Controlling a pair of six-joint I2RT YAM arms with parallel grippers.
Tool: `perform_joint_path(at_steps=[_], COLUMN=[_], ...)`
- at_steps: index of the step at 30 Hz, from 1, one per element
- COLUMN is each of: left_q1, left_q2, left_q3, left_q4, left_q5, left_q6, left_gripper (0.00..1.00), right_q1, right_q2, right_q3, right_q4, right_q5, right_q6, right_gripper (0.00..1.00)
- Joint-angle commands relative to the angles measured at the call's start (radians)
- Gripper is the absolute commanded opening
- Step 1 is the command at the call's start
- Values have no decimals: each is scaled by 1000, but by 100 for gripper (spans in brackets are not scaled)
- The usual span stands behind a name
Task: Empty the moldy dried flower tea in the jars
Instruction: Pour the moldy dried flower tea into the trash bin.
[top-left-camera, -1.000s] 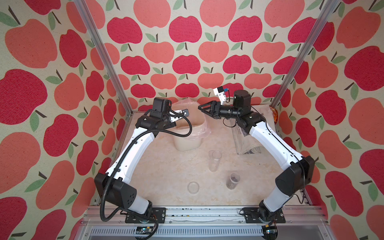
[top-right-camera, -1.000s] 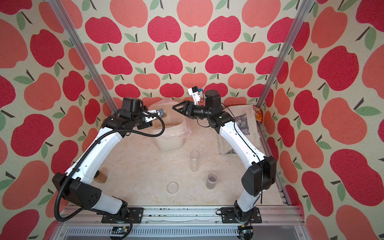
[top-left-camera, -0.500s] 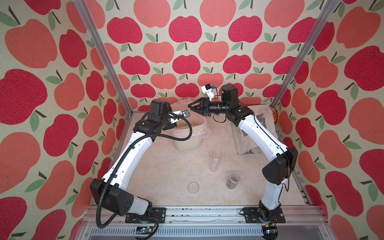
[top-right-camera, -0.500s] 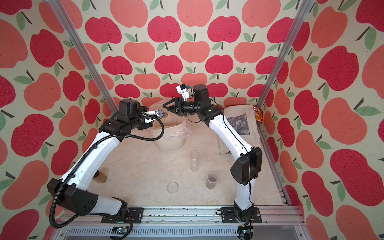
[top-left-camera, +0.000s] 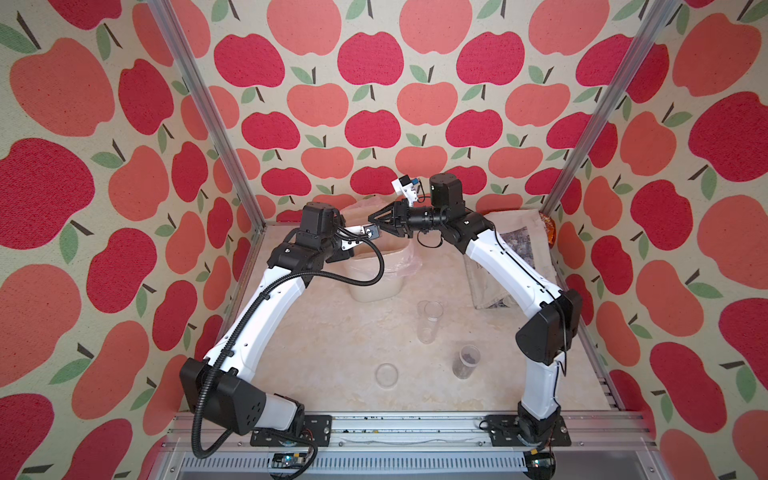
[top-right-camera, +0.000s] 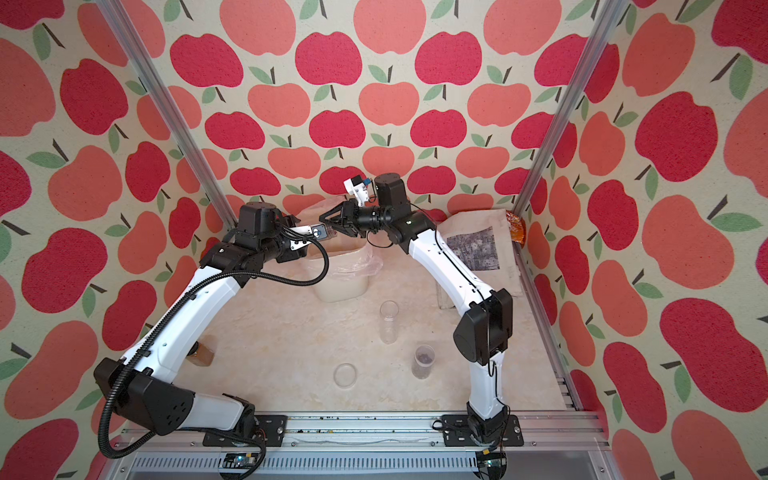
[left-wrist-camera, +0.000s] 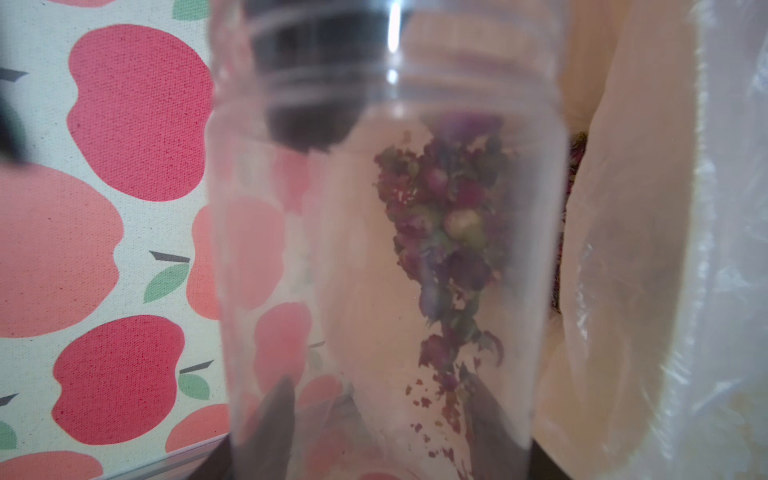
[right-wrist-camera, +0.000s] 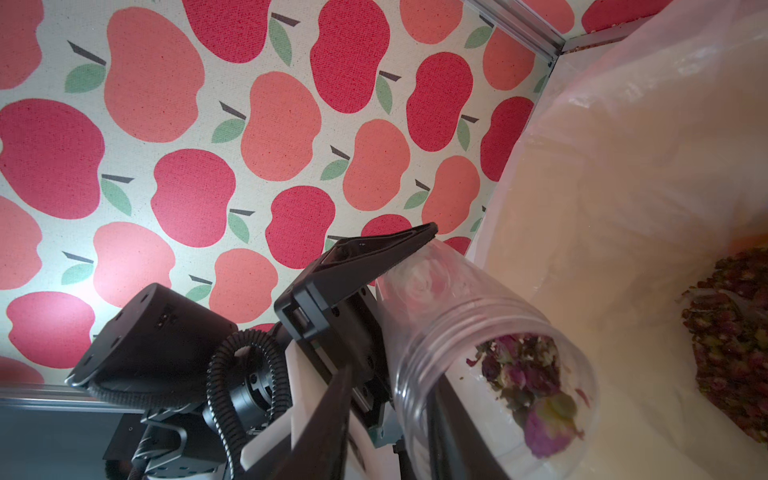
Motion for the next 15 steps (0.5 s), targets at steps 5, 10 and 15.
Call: perform_joint_path(at_steps=[5, 10, 15], left_q1=[-11, -10, -6], left_q2=[-33, -39, -46], left_q3=[-23, -35, -41], left_q4=[66, 81, 89], left_q5=[26, 28, 30], left_q6=[28, 32, 22], left_gripper=[0, 0, 0], right_q1=[12, 7, -4], right_q2=[20, 13, -10], right_q3=[-12, -62, -123], right_q4=[110, 209, 303], right_q5=[-41, -51, -43], right_q6=[95, 156, 204], right_gripper=[17, 0, 0])
